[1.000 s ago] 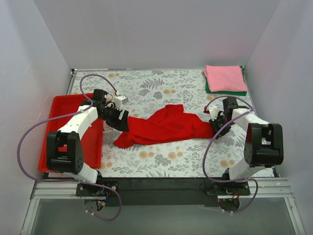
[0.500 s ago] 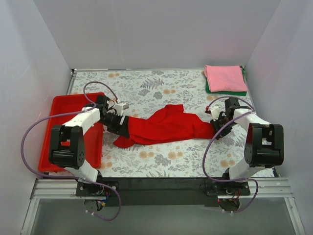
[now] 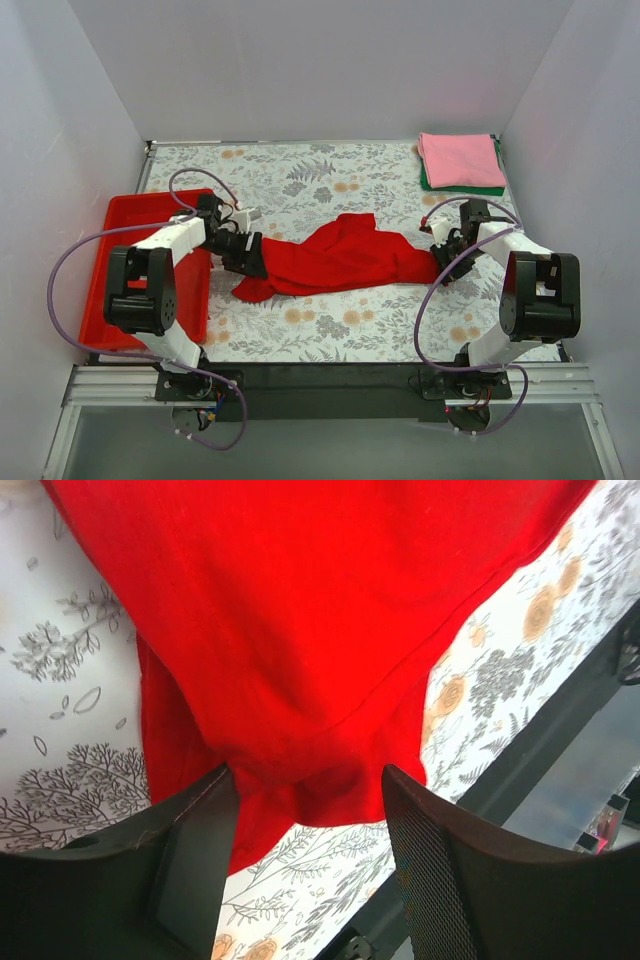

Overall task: Fold and stack the t-shirts
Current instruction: Flatten the tshirt out

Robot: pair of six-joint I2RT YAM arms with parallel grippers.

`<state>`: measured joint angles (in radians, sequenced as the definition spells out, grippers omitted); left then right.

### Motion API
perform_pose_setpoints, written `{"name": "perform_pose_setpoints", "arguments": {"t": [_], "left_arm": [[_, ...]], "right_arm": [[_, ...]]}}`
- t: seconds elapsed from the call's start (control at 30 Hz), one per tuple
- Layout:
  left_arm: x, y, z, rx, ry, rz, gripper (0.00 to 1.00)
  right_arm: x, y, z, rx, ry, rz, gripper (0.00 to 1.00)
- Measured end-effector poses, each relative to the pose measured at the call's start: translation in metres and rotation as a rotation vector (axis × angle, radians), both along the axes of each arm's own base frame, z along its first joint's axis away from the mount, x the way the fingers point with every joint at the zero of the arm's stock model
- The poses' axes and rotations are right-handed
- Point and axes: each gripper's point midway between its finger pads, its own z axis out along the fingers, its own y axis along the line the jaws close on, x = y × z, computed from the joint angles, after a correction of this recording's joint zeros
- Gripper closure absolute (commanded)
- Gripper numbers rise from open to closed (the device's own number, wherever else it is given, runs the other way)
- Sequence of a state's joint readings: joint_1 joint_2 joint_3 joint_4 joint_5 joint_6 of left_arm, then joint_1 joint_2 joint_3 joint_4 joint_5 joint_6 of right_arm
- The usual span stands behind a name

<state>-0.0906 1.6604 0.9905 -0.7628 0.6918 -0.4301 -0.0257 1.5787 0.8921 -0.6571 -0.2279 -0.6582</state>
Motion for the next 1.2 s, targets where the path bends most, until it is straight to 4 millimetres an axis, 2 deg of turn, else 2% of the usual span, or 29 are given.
{"name": "perform_pose_setpoints", "arguments": {"t": [0.27,0.5,0.6,0.7,0.77,0.93,1.0,1.1,1.2], "left_arm": [[0.018,-0.006,0.021,-0.067,-0.037,0.019,0.50],[0.021,-0.007,0.021,-0.073,-0.031,0.031,0.61],[0.020,-0.007,0.018,-0.070,-0.015,0.038,0.71],[0.021,-0.006,0.017,-0.062,-0.010,0.045,0.91],[0.021,-0.005,0.016,-0.056,-0.005,0.053,1.00],[0.035,-0.004,0.029,-0.047,-0.042,0.062,1.00],[0.052,-0.002,0.047,-0.043,-0.094,0.067,1.00],[0.090,-0.002,0.090,-0.045,-0.232,0.077,1.00],[0.133,-0.001,0.155,-0.054,-0.429,0.098,1.00]], "right_arm": [[0.000,0.000,0.000,0.000,0.002,0.000,0.99],[-0.001,0.000,0.000,0.000,0.002,0.000,0.99],[-0.001,0.000,0.000,0.000,0.003,0.000,0.99],[-0.001,0.000,0.000,0.000,0.003,0.000,0.99],[-0.001,0.000,0.000,0.000,0.005,0.000,0.99],[-0.007,0.001,0.006,0.012,0.038,-0.002,0.99],[0.001,-0.001,0.021,0.027,0.027,-0.012,0.99],[0.035,-0.010,0.062,0.047,-0.067,-0.043,0.99],[0.092,-0.026,0.137,0.063,-0.278,-0.077,0.99]]}}
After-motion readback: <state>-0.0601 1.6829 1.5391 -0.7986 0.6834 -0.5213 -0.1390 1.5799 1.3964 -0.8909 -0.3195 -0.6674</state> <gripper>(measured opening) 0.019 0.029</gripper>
